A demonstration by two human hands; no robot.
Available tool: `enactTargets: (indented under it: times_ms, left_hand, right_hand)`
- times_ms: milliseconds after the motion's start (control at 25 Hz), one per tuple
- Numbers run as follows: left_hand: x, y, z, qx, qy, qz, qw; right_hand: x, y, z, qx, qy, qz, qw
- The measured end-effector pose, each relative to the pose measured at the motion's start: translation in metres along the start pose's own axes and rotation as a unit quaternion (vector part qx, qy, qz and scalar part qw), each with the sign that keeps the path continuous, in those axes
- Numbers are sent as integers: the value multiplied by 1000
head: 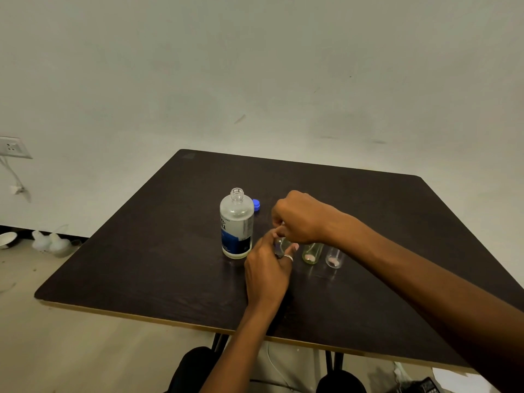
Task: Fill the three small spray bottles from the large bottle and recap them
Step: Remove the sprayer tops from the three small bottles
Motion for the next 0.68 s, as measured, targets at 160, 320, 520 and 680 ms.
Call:
enactTargets:
  times_ms: [160,320,520,680]
  left_hand:
    - [-2,0,1,-1,11,-2,1000]
    - [-4,0,2,3,9,9,1000]
    - [-5,-1,3,7,4,11,1000]
    - [-4,-1,1,7,11,21,1000]
  right_hand:
    - [0,1,-6,-21,-14,-30,999]
    - [1,2,-9,-35,-16,-46,998]
    - [4,3,-11,-17,31,59,998]
    - [-1,6,-7,-43,23,56,997]
Point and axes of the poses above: each hand's wrist, its own y-axis away from the middle knuckle, its own z-axis out of the palm, x = y × z, the point moved 2 cm from there along -y, towards the middle knuckle, and after that the axes turned 10 degrees about x, right-handed, at the moved point
